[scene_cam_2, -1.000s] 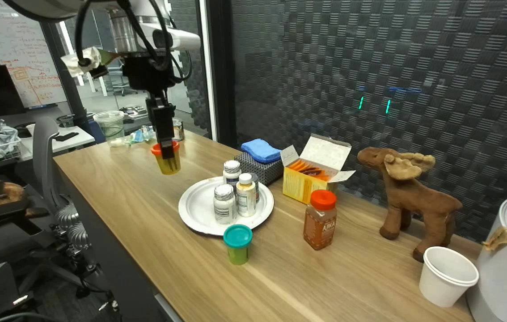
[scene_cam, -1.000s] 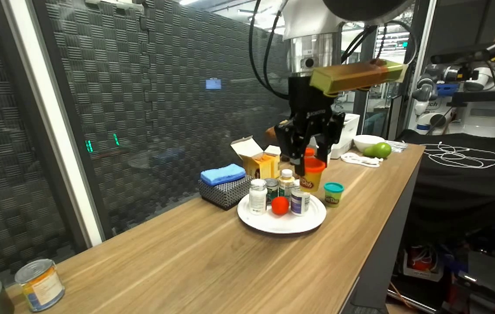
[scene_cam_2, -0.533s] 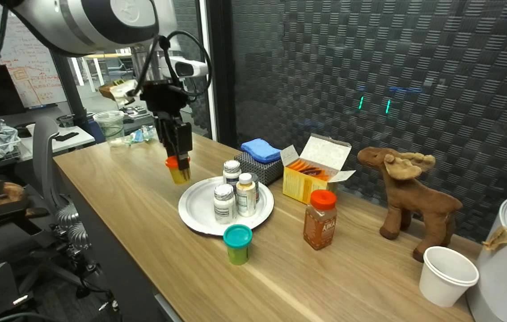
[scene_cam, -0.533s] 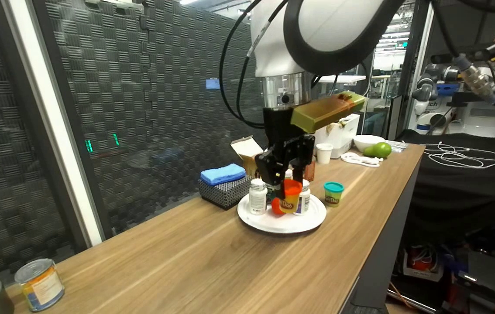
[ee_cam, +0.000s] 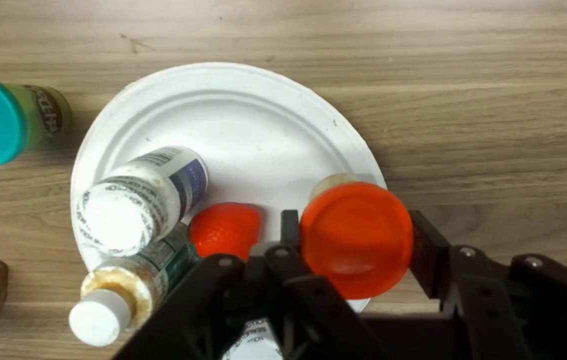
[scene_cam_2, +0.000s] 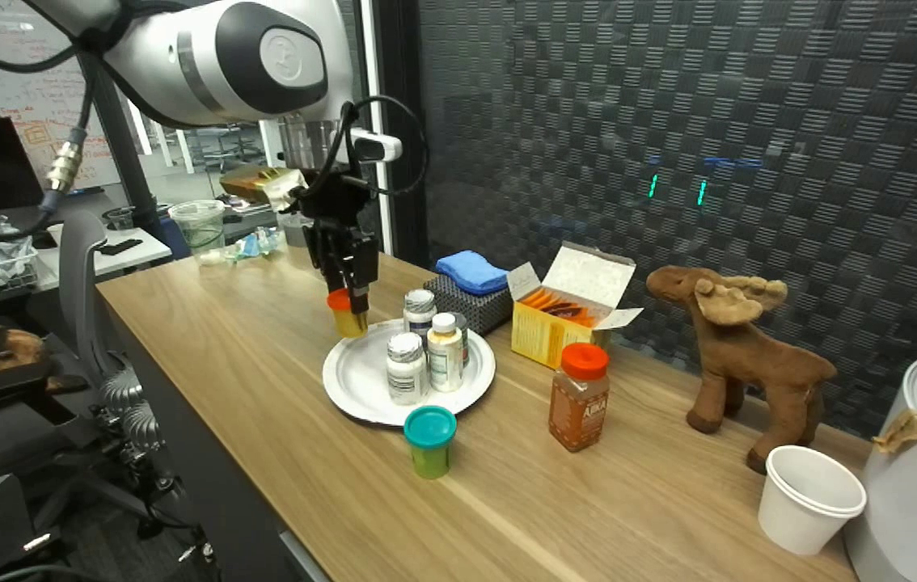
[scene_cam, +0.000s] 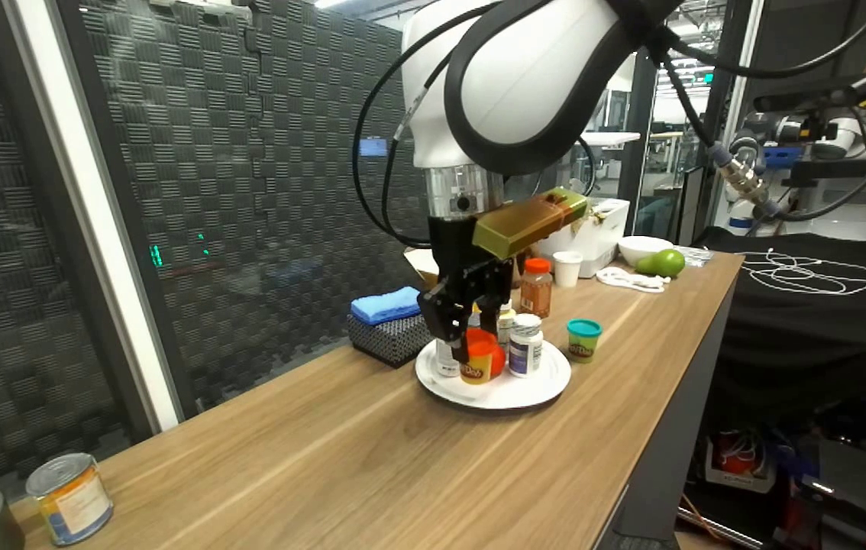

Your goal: Put the bottles on the tray

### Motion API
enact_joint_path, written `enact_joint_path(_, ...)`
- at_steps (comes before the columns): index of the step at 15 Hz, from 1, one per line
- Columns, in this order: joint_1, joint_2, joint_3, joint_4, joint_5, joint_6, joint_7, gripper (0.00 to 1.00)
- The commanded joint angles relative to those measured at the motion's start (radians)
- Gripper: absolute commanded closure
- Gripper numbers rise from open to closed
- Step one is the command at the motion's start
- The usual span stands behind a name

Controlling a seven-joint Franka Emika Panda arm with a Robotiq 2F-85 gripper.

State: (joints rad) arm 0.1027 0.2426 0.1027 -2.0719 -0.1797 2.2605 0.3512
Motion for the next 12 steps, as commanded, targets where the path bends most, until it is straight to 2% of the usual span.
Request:
enact_joint_path(1,0.019,0.048,-0.027,0.063,-0.004,-0.006,-0.029,0.71)
enact_joint_path(12,0.018,0.119,-0.06,0.132,0.004,-0.004,-0.045,0.71)
